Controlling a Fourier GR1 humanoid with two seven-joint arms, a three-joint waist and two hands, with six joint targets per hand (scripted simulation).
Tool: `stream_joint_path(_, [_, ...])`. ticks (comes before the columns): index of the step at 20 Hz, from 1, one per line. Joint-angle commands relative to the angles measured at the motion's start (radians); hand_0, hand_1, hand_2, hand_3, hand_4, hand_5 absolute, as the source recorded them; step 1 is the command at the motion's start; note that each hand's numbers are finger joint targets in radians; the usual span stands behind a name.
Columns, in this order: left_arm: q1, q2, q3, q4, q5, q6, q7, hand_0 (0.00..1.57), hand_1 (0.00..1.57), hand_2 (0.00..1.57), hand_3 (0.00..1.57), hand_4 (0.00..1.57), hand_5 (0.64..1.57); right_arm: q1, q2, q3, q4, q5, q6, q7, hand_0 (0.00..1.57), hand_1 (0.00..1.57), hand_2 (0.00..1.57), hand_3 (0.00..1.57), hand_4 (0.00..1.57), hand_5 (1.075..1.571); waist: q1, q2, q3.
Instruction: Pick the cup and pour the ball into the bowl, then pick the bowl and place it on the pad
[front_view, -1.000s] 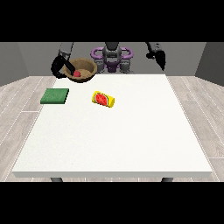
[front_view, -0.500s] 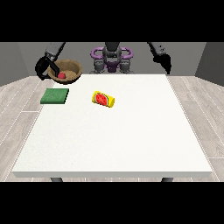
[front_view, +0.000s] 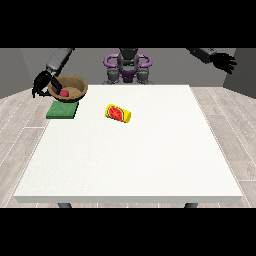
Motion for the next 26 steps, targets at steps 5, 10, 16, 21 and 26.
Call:
stream_joint_path(5, [-0.056, 0.137, 0.097, 0.104, 0.081, -0.114, -0.049, 0.0, 0.0, 0.0, 0.0, 1.19, 1.557, -0.07, -0.037, -0.063, 0.046, -0.028, -0.025, -0.063, 1.57, 1.57, 1.57, 0.0, 0.75, 1.566, 0.02, 0.11, 0.0004])
stream_joint_path(10, [-0.049, 0.155, 0.109, 0.079, 0.092, -0.125, -0.064, 0.0, 0.0, 0.0, 0.0, 1.19, 1.558, -0.067, -0.121, -0.122, 0.125, -0.036, -0.063, -0.046, 1.22, 1.22, 1.41, 1.3, 0.0, 1.553, 0.035, 0.147, 0.0009])
stream_joint_path(16, [-0.023, 0.165, 0.104, 0.115, 0.081, -0.154, -0.101, 0.0, 0.0, 0.0, 0.0, 1.18, 1.551, -0.09, -0.072, -0.101, 0.148, -0.053, -0.008, -0.048, 0.0, 0.0, 0.42, 0.65, 0.0, 1.46, 0.035, 0.127, 0.0003])
stream_joint_path(21, [-0.05, 0.026, -0.036, -0.1, 0.064, -0.051, 0.118, 0.0, 0.0, 0.0, 0.0, 1.01, 1.569, -0.126, -0.132, -0.087, 0.224, -0.031, 0.034, 0.04, 0.0, 0.0, 0.0, 0.0, 0.0, 1.361, 0.051, -0.01, 0.0028])
stream_joint_path(26, [-0.013, -0.06, -0.105, -0.039, 0.009, 0.009, 0.181, 0.0, 0.0, 0.0, 0.0, 0.9, 1.559, -0.191, -0.05, -0.011, 0.117, -0.022, 0.096, 0.134, 0.0, 0.0, 0.0, 0.0, 0.42, 1.383, -0.015, -0.221, -0.0014])
